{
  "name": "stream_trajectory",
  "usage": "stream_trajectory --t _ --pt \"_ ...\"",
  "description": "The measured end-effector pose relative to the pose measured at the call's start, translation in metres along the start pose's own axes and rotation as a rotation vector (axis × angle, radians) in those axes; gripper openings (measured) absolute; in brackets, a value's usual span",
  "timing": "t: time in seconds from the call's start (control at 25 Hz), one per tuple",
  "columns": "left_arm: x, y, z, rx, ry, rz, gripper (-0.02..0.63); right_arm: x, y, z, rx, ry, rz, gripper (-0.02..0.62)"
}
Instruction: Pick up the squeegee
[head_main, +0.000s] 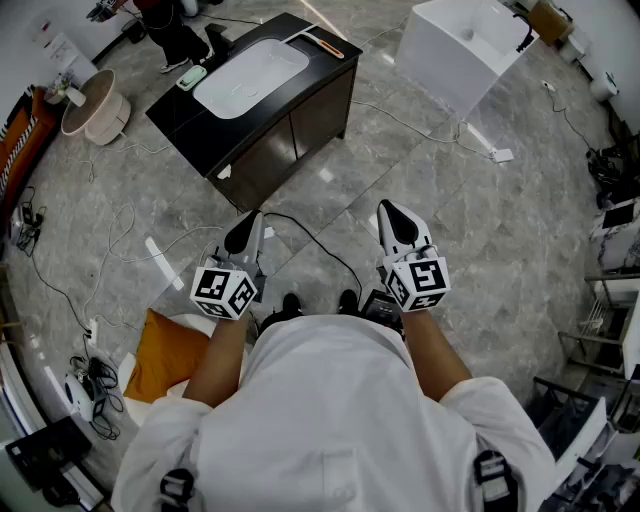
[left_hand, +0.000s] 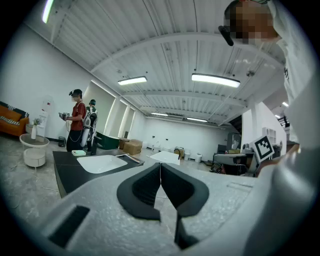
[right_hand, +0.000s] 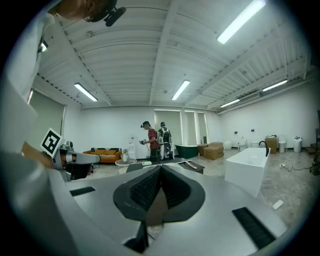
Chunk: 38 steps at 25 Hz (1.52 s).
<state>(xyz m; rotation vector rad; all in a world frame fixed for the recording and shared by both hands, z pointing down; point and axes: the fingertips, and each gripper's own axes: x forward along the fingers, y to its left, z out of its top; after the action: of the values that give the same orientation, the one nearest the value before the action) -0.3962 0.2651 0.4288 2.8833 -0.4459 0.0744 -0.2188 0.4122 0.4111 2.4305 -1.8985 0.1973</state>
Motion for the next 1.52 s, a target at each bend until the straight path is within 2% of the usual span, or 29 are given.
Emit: stream_trajectory --t 0.24,0.48,0.8,1.16,1.32,1.52 --pt "0.002 -0.014 -0.004 0.008 0.004 -0.025 0.017 -0.009 -0.001 0.0 0.013 -0.018 0.003 0.014" --pt "0.01 -0.032 -0.007 0.006 0.015 -0.051 0.017 -0.027 -0.024 0.001 0.061 -0.057 -0.006 0.015" --pt "0.04 -0.07 -0.006 0.01 0.0 -0.096 0.017 -0.04 -0.052 0.0 0.08 -0.084 0.056 0.015" --pt "0.062 -0.111 -0.025 -0.02 0.039 -0.077 0.015 -0.054 -0.096 -0.015 0.13 -0.072 0.11 0.015" --pt "0.06 -0.113 -0.034 -0.024 0.063 -0.057 0.016 -0.052 -0.096 -0.025 0.141 -0.064 0.146 0.015" --pt "0.067 -0.106 -0.04 -0.039 0.072 -0.027 0.016 -0.044 -0.109 -0.036 0.164 -0.047 0.147 0.015"
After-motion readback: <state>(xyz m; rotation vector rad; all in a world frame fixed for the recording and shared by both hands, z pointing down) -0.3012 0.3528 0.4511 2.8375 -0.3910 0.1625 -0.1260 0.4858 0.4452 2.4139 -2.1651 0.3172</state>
